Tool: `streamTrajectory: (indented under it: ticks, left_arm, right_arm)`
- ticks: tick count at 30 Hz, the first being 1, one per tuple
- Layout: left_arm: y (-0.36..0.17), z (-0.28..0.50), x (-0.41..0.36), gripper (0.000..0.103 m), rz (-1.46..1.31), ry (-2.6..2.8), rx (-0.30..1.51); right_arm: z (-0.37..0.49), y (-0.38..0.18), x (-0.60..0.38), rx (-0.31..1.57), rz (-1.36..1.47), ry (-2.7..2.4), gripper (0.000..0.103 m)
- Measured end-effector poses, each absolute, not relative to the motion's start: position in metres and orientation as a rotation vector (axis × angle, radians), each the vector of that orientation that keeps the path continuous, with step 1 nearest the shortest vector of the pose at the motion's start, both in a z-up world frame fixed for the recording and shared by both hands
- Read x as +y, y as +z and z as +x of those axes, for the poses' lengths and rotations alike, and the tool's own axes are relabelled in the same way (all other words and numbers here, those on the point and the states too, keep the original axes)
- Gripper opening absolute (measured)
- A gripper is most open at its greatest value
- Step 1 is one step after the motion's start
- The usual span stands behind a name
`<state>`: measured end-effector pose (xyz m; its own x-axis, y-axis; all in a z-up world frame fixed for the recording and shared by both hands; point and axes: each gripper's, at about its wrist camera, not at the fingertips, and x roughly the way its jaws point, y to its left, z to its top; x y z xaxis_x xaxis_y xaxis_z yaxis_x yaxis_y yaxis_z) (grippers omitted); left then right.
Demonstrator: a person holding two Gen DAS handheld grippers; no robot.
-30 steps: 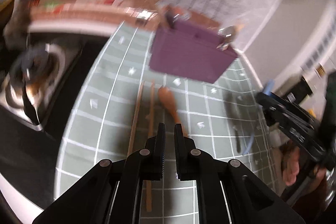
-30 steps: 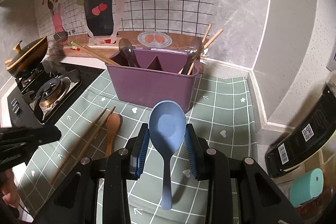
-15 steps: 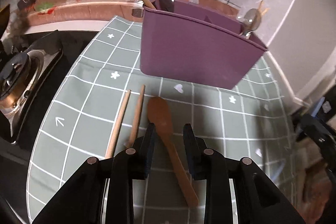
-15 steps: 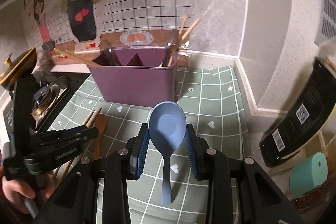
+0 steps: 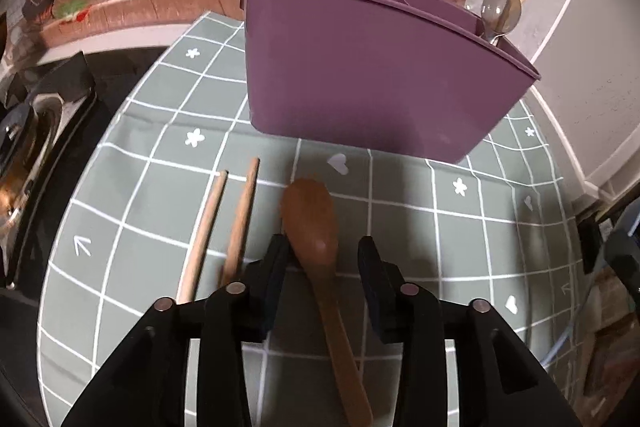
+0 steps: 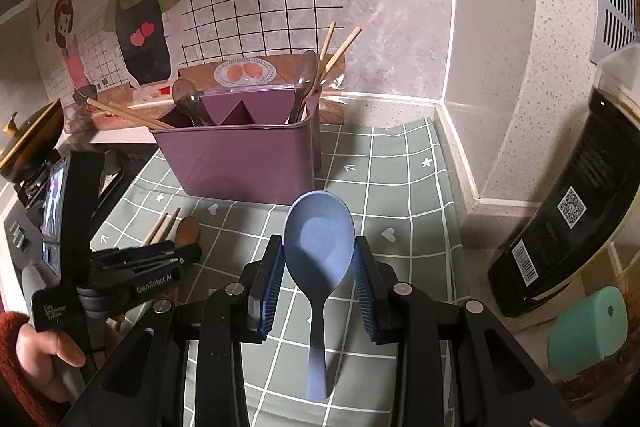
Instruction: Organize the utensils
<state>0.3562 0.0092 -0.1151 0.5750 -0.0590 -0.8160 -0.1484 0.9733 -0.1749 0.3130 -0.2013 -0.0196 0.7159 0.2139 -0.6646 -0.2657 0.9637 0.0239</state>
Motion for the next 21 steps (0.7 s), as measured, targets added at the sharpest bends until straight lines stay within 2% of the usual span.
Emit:
streamTrajectory:
  ticks: [2, 8, 9, 10, 11, 16, 21]
  left_arm:
    - [-0.115, 0.359, 0.005, 0.048, -0.185, 0.057, 0.959]
    - [-0.114, 0.367, 0.005, 0.048, -0.182, 0.082, 0.983]
    - [-0.114, 0.367, 0.005, 0.046, -0.179, 0.081, 0.984]
    - [-0.114, 0.368, 0.005, 0.034, -0.174, 0.078, 0.982]
    - [-0.114, 0.367, 0.005, 0.029, -0.164, 0.071, 0.979]
    - [-0.098, 0.343, 0.009, 0.028, -0.228, -0.030, 0.913]
    - [-0.051, 0.307, 0.006, 0.028, -0.185, -0.085, 0.745]
  right_arm:
    - [0.313, -0.020, -0.203, 0.726, -0.072, 0.264, 0.031]
    - [0.312, -0.017, -0.201, 0.720, -0.078, 0.255, 0.031]
    - [0.312, -0.017, -0.201, 0.718, -0.079, 0.256, 0.031]
    - [0.311, -0.015, -0.201, 0.715, -0.080, 0.257, 0.031]
    - [0.310, -0.014, -0.200, 0.711, -0.082, 0.259, 0.031]
    - [0.305, -0.009, -0.201, 0.715, -0.068, 0.285, 0.031]
    - [0.301, 0.000, -0.199, 0.700, -0.068, 0.274, 0.031]
